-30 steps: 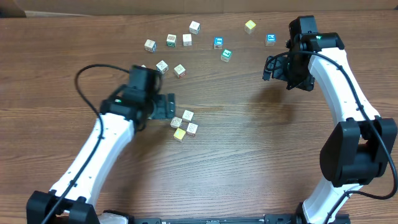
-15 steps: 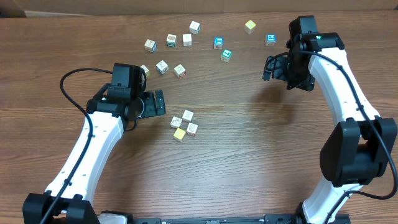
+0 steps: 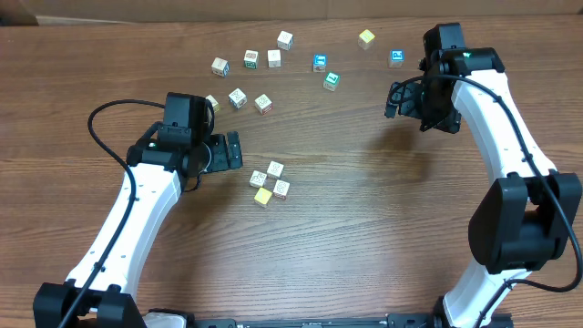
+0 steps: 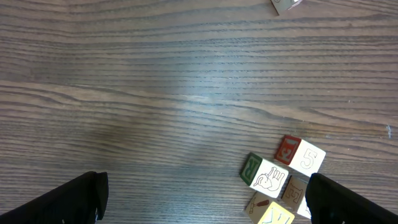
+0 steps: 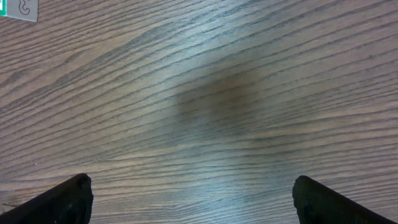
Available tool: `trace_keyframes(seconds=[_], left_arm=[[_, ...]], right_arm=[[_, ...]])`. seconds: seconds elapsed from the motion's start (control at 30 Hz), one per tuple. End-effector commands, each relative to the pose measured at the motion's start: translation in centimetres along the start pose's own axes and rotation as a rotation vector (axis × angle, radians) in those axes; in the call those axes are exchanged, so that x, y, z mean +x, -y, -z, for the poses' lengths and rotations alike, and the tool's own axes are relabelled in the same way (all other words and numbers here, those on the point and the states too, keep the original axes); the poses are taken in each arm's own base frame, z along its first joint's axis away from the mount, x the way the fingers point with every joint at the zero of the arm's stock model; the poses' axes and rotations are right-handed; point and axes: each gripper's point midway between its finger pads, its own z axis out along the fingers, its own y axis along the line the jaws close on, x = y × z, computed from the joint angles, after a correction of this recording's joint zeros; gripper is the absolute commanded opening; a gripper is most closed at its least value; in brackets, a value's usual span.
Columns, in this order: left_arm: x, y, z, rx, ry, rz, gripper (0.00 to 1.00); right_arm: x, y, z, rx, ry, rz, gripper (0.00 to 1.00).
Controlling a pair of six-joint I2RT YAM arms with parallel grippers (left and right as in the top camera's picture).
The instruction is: Form a circle
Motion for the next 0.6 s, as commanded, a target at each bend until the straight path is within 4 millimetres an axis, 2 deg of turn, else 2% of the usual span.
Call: trace_keyframes(seconds=[0.0,0.2,0.3,0.57], left_arm=[[-0.8,0.4,0.7,0.020,0.024,0.013,1.00],[-0.8,0.4,0.9,0.022,0.030,0.012,1.00],[-0.9,-0.7,1.3,-0.032,0.056,0.006,1.00],[0.2,-1.8,2.8,-0.051,0.131,0.008,1.00]], right_arm=[[-0.5,0.0,1.0,-0.008,0.031,-0.007,1.00],[-0.5,0.0,1.0,-0.008,0.031,-0.007,1.00],[-0.5,0.0,1.0,-0.007,0.032,-0.007,1.00],[-0.5,0.0,1.0,-0.008,0.031,-0.007,1.00]])
